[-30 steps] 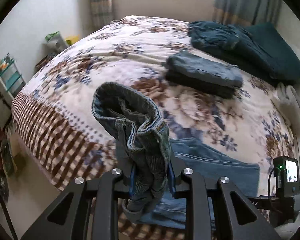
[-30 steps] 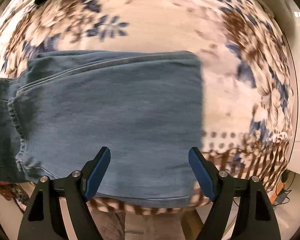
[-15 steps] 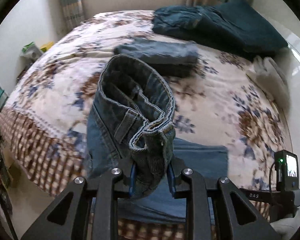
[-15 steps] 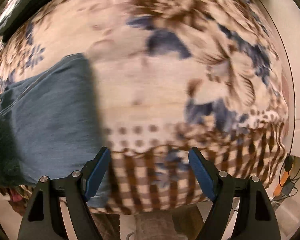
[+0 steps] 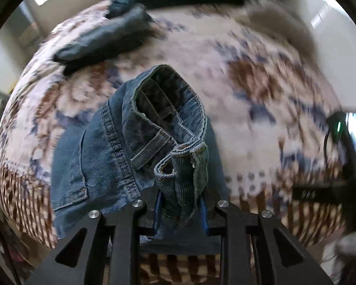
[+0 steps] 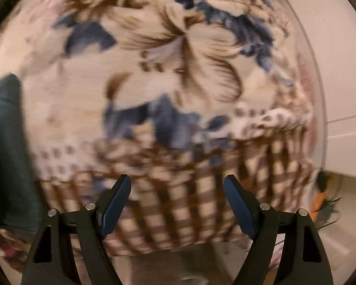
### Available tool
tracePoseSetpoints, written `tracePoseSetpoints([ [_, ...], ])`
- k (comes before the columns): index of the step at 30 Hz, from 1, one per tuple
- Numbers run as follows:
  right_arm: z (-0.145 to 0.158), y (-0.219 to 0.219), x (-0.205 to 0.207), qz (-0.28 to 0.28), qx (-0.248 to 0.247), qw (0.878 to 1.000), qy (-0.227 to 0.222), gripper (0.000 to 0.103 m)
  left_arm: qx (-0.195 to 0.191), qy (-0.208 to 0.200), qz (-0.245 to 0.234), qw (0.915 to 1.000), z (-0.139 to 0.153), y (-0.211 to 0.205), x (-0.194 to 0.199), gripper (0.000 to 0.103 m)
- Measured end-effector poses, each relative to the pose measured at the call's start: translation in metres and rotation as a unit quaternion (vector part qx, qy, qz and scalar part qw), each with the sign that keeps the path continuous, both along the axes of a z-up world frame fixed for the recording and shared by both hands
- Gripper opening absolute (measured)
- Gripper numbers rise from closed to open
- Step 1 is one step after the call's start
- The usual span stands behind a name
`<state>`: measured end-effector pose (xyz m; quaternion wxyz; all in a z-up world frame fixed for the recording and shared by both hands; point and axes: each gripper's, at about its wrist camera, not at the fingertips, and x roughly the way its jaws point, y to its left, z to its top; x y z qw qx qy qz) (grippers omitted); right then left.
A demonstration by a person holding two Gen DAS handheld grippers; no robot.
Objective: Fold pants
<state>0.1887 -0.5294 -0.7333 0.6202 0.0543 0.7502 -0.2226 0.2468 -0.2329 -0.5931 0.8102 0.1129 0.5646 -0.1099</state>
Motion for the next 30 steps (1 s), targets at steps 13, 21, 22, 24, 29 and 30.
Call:
tracePoseSetpoints([
  [13,-0.033,-0.050,-0.046,0.007,-0.005,1.000,0.028,0.083,0.013,0.048,-0.032,0.9983,-0.035,-0.015,-0.003,0.030],
  [21,0.009,-0.055,-0.069,-0.070,0.176,0.977,-0.100,0.083,-0.133,0.091,0.074,0.9841,0.029,0.054,0.029,0.098],
  [22,0.014,-0.053,-0.064,-0.076,0.197,0.971,-0.113,0.083,-0.143,0.093,0.088,0.9813,0.035,0.068,0.032,0.098],
  [24,0.020,-0.047,-0.052,-0.089,0.262,0.951,-0.139,0.083,-0.144,0.092,0.130,0.9767,0.039,0.101,0.041,0.098],
  [29,0.006,-0.014,-0.016,-0.085,0.353,0.918,-0.157,0.083,-0.082,0.086,0.225,0.9672,0.018,0.184,0.058,0.098],
  [30,0.004,-0.004,-0.005,-0.074,0.361,0.916,-0.158,0.083,-0.071,0.087,0.242,0.9638,0.012,0.199,0.059,0.098],
])
